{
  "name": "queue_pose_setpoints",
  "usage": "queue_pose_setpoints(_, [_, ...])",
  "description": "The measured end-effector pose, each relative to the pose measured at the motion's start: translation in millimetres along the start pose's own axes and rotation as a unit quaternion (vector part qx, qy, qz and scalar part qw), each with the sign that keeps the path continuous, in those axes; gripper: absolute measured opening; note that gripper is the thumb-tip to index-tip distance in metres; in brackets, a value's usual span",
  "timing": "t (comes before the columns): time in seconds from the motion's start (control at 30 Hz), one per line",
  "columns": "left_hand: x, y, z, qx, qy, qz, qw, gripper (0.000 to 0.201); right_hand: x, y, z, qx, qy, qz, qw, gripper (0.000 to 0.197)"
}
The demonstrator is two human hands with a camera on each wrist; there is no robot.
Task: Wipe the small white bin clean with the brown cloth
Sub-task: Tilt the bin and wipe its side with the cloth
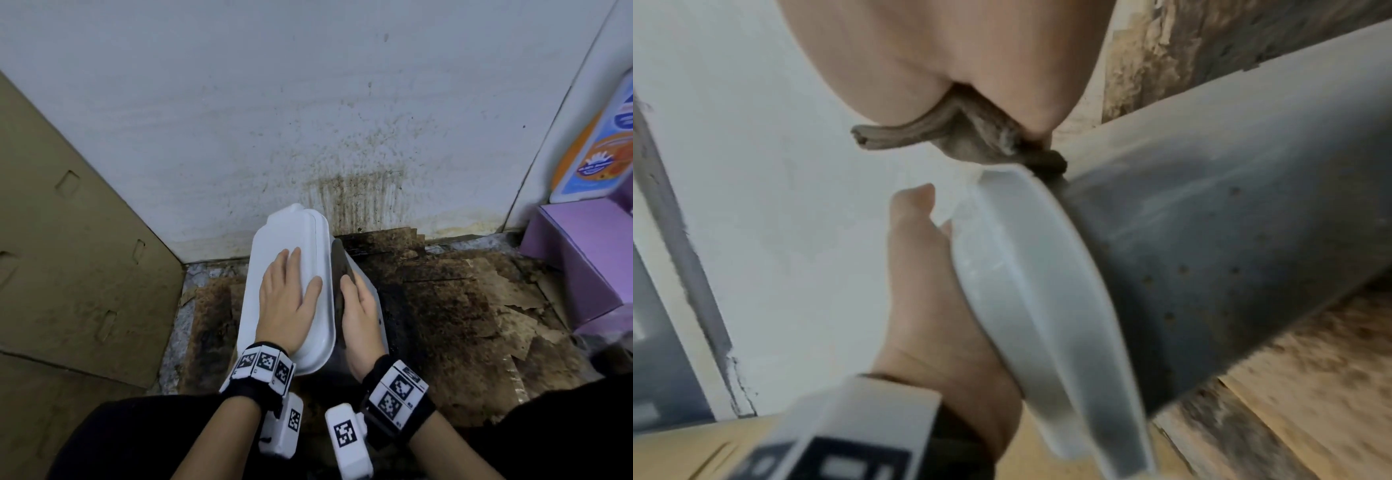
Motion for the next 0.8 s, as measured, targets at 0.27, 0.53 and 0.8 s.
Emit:
queue_pose_setpoints(0.27, [4,-50,-4,-0.209,-0.034,0.011,0.977,0.058,-7,21,19,-0.226,-0.025,0.057,0.972,0.053])
queue_pose_setpoints(0.53, [3,-30,12,-0.088,-0.092,0.136,0.983,0.048,0,24,59,-0.308,-0.063,0.058,0.948,0.079])
queue_pose_setpoints(0.8, [-14,-26,-17,-0.148,0.042,0.229,0.961,0.072,6,34,84,-0.340,-0.110,-0.007,0.934,0.102])
Point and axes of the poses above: each hand's wrist, its own x-axis towards the middle knuckle, its own z-axis out of the back of the hand, y = z × x, the point moved 1 cm from there along x, towards the middle knuckle, and after that the axes turned 11 degrees about -z, right-handed, at the moved point
